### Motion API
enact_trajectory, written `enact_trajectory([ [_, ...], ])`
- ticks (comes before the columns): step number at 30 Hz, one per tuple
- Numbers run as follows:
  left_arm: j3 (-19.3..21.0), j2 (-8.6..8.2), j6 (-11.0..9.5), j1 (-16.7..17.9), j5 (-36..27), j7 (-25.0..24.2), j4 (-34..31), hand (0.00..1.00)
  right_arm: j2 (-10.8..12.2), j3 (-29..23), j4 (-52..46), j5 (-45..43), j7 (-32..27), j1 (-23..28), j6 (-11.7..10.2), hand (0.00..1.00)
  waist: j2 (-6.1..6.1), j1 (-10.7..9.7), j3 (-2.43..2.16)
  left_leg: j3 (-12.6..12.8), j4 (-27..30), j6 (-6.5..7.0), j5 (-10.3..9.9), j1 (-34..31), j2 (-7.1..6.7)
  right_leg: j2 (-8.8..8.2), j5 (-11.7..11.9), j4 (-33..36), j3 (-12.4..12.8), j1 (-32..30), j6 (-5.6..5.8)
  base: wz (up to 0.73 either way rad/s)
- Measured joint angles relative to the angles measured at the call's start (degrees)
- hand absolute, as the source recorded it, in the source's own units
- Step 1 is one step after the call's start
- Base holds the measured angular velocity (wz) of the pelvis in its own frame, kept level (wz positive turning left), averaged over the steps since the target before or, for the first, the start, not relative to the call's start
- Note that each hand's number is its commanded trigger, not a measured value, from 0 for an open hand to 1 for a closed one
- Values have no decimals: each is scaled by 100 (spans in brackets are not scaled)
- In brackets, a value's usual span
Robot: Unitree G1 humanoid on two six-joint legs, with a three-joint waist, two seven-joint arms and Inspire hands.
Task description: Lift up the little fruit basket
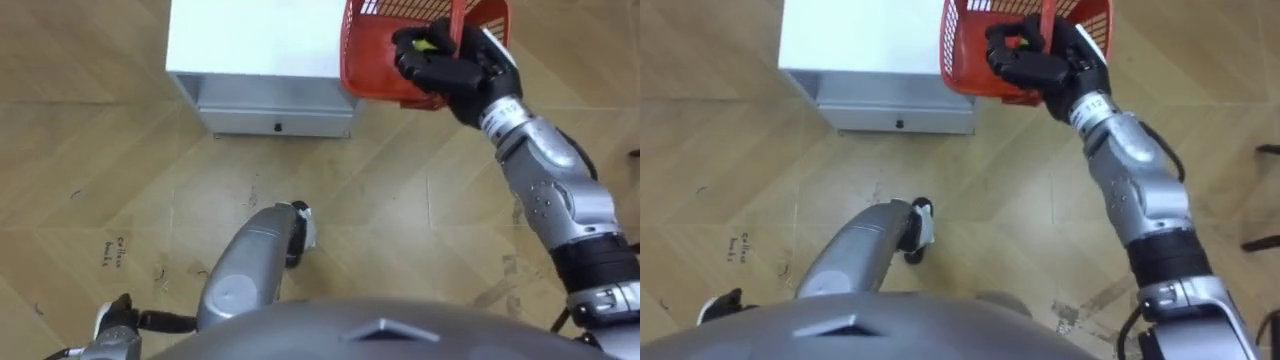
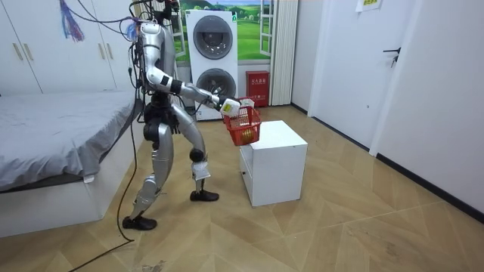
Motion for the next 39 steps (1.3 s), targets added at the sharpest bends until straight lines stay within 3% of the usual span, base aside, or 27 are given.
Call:
enact_trajectory([
  [1,-96,4,-2,-13,5,-15,-10,0,8,1,-5,-19,28,61,37,100,-20,-18,-9,49,205,-9,-48,-19,155,-56,20,-67,-202,81,-38,0],
  [2,-134,2,-11,-8,3,-40,-10,0,21,0,-8,-24,86,145,45,100,-10,56,-48,198,552,158,-327,-29,347,-77,30,-111,-364,205,-48,-12],
  [3,-134,5,-20,-7,8,-40,3,0,39,2,-11,-29,132,183,51,100,-11,125,-53,188,653,192,-465,-24,345,-64,16,-73,-344,253,-76,-31],
  [4,-132,2,-56,-3,7,-39,31,0,86,8,-12,-34,206,215,90,100,-12,162,-73,57,815,273,-693,15,214,-51,-10,302,-282,219,-204,-7],
  [5,-132,-43,-89,-34,10,-37,38,0,91,6,-66,-63,245,205,91,100,36,116,-58,-157,852,334,-756,149,31,-112,276,1259,-135,-101,-192,23],
  [6,-131,-43,-147,-44,9,-19,33,0,93,4,-163,-55,300,253,90,100,134,-9,-49,-171,820,398,-799,329,30,-155,860,2242,44,-438,-120,40],
  [7,-125,-30,-194,-62,9,15,22,0,94,4,-201,-51,350,278,89,100,161,-41,-46,-169,774,430,-822,461,27,-164,1242,2665,162,-590,-85,24],
  [8,-106,-12,-242,-138,16,46,-2,0,99,4,-207,-50,496,281,84,100,277,-23,-30,-186,677,456,-892,741,42,-148,2033,3286,363,-867,-111,-12],
  [9,-95,17,-258,-155,12,49,10,0,109,6,-209,-67,609,280,84,100,339,39,-36,-198,511,501,-951,1038,41,-153,2617,3709,540,-1080,-92,-26],
  [10,-111,31,-260,-191,15,54,7,0,120,6,-207,-64,656,270,84,100,369,51,-32,-206,412,520,-965,1180,44,-157,2612,3868,585,-1197,-72,-18],
  [11,-137,47,-301,-235,26,71,-7,0,157,7,-207,-43,726,250,86,100,442,70,-11,-228,187,574,-930,1460,47,-136,2421,4054,622,-1452,-16,-4],
  [13,-204,33,-340,-243,143,84,-53,0,180,12,-207,-63,778,272,88,100,570,-1,-13,-337,-112,546,-899,1864,65,5,2038,3779,617,-1720,9,9],
  [14,-213,28,-334,-238,181,94,-109,0,178,13,-207,-116,777,311,93,100,633,-25,-4,-372,-299,556,-891,2092,104,134,1852,3345,659,-1834,26,16],
  [16,-242,14,-309,-194,200,133,-276,0,186,24,-207,-125,776,322,104,100,662,-24,-14,-489,-556,532,-867,2362,145,314,1697,2309,642,-1929,18,19],
  [18,-241,-33,-302,-170,294,134,-346,0,195,24,-207,-197,786,321,104,100,621,9,-47,-584,-810,506,-838,2589,157,463,1754,1040,664,-1875,-46,23],
  [19,-241,-60,-286,-162,345,132,-346,0,192,33,-210,-232,786,322,105,100,590,25,-65,-676,-879,476,-854,2682,160,587,2161,345,679,-1795,-145,35],
  [20,-241,-111,-248,-138,347,132,-349,0,175,33,-209,-248,779,349,111,100,658,20,-102,-813,-972,429,-883,2777,242,687,2245,35,601,-1546,-218,30],
  [23,-160,-110,-189,-36,351,145,-210,0,155,39,-210,-292,849,337,114,100,679,157,-89,-954,-1479,350,-844,3147,405,856,2402,-631,468,-1056,-303,12],
  [27,-131,-147,-101,304,347,121,-207,0,137,51,-307,-157,832,332,111,100,655,312,-81,-958,-1813,331,-838,3558,517,943,2420,-1121,343,-572,-332,7],
  [34,-129,-153,-87,325,479,124,-213,0,140,373,-705,-190,681,315,86,100,597,331,-79,-933,-2049,269,-800,3685,574,961,2418,-1384,152,-345,-333,22],
  [39,-130,-155,-74,325,510,112,-210,0,138,463,-702,-191,647,315,88,100,541,351,-37,-930,-2062,269,-800,3664,579,949,2419,-1408,4,-304,-333,16],
])
